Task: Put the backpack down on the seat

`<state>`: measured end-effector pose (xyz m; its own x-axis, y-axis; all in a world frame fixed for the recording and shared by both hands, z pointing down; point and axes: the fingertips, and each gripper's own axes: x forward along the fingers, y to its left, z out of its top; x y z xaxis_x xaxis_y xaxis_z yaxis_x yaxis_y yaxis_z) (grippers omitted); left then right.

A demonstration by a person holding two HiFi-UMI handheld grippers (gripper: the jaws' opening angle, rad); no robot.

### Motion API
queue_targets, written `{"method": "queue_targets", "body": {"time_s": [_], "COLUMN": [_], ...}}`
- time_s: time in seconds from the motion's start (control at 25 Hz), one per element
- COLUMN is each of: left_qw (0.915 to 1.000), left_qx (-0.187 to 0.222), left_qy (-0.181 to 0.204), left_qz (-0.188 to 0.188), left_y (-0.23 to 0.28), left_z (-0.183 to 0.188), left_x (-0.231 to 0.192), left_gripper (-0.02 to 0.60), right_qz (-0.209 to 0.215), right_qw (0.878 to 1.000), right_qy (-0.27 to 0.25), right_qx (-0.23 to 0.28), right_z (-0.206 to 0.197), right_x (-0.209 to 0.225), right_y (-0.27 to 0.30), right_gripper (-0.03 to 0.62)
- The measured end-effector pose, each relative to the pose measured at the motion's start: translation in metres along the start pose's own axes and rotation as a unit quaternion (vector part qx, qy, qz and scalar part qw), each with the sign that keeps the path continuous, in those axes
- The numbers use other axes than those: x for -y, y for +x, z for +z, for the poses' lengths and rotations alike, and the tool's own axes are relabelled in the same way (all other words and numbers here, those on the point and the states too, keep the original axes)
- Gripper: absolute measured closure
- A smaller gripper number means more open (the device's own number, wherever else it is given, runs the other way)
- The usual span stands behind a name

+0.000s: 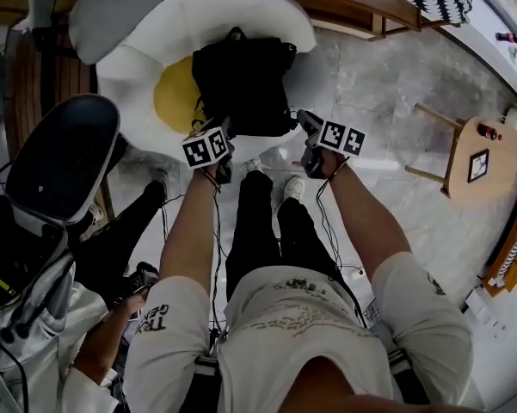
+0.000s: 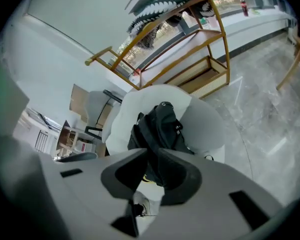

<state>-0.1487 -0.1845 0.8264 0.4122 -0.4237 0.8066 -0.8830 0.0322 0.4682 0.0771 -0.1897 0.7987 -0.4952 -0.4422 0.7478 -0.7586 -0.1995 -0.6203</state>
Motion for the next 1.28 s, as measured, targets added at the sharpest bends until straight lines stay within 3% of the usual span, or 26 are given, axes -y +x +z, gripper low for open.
{"method": "queue_targets", "body": {"time_s": [0.12, 0.32, 0.48, 0.6, 0.84, 1.04, 1.2, 1.28], "left_qw": [0.9975, 0.9913, 0.9879, 0.9793, 0.9405, 0.9182, 0.8785, 0.8638], "left_qx": [0.055, 0.125, 0.150, 0.189, 0.288, 0.328, 0.387, 0.413], "left_qy": [0.045, 0.042, 0.041, 0.072, 0.180, 0.221, 0.278, 0.287], "left_qz": [0.003, -0.002, -0.005, -0.005, 0.018, -0.018, -0.029, -0.032], "left_y": [-0.031, -0.100, -0.147, -0.187, -0.277, -0.322, -0.389, -0.421], "left_z": [0.018, 0.033, 0.040, 0.053, 0.059, 0.061, 0.071, 0.061], "left_x": [0.035, 0.093, 0.140, 0.173, 0.256, 0.327, 0.389, 0.407], "left_gripper": [0.542, 0.560, 0.560, 0.560, 0.560, 0.560, 0.560, 0.560], "right_qz": [0.024, 0.083, 0.084, 0.061, 0.039, 0.058, 0.090, 0.106], "right_qw": [0.999, 0.994, 0.984, 0.963, 0.895, 0.849, 0.817, 0.807], "right_qy": [-0.022, -0.052, -0.144, -0.233, -0.352, -0.410, -0.424, -0.424], "right_qx": [0.023, 0.041, 0.065, 0.118, 0.271, 0.329, 0.381, 0.398], "right_z": [0.007, 0.008, 0.020, 0.038, 0.064, 0.067, 0.064, 0.052], "right_x": [-0.026, -0.071, -0.102, -0.126, -0.184, -0.224, -0.261, -0.270], "right_y": [-0.026, -0.082, -0.135, -0.175, -0.282, -0.354, -0.430, -0.464], "right_gripper": [0.539, 0.557, 0.565, 0.566, 0.566, 0.566, 0.566, 0.566]}}
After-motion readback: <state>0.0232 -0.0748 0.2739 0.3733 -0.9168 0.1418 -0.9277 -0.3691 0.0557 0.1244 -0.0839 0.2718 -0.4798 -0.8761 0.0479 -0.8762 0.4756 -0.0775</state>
